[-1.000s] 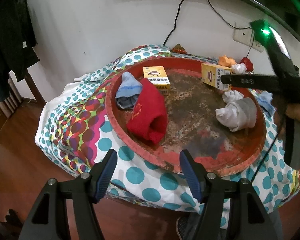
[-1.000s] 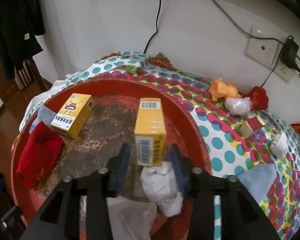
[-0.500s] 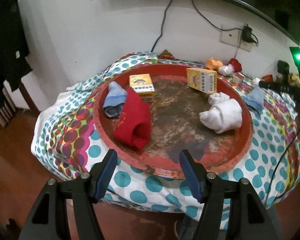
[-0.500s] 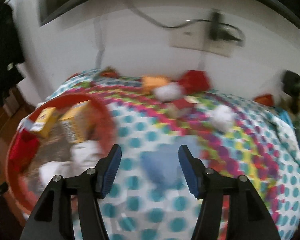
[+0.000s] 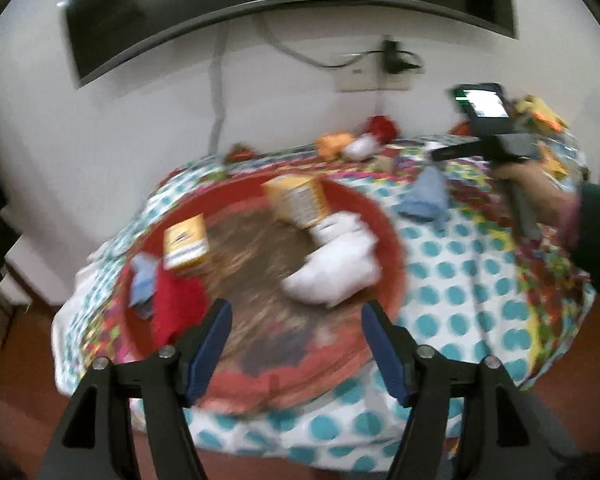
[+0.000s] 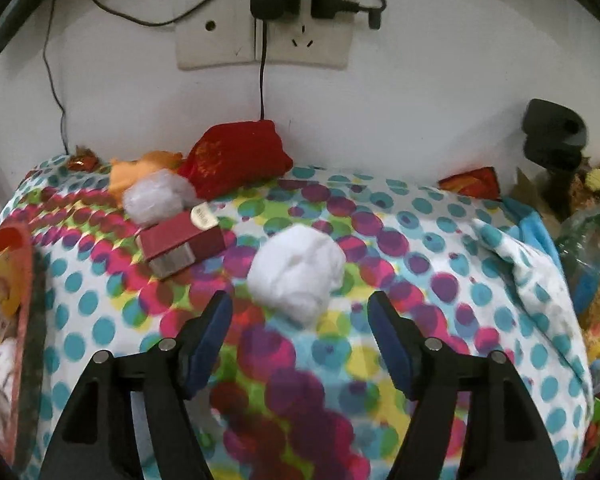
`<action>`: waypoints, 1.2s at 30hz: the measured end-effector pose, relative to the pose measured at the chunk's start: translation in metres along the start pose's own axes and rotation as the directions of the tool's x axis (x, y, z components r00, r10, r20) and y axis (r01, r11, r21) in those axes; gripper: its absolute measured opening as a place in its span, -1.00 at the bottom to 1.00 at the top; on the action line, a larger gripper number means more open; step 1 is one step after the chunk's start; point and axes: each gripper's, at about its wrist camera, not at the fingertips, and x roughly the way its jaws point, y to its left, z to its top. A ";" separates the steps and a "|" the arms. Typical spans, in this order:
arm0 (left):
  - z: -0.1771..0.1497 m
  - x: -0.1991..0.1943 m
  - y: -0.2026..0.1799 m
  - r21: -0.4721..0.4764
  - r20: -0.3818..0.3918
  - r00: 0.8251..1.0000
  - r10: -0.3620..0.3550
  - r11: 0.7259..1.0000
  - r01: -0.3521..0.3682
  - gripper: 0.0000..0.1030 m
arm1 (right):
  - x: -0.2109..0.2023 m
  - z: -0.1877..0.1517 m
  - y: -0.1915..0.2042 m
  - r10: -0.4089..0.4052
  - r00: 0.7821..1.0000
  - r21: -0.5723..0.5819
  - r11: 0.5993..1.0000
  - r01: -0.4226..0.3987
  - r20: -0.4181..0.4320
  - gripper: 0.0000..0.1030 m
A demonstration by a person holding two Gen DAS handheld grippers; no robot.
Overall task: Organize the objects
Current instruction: 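Reach the right gripper to the rolled white sock and grasp it, then grasp the light blue sock with the left gripper while the right holds the white sock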
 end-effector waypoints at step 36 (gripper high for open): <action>0.130 0.209 -0.148 0.051 -0.158 0.973 -0.168 0.983 0.178 0.36 | -0.033 -0.075 -0.076 0.106 0.992 0.014 0.994 -0.105 -0.064 -0.15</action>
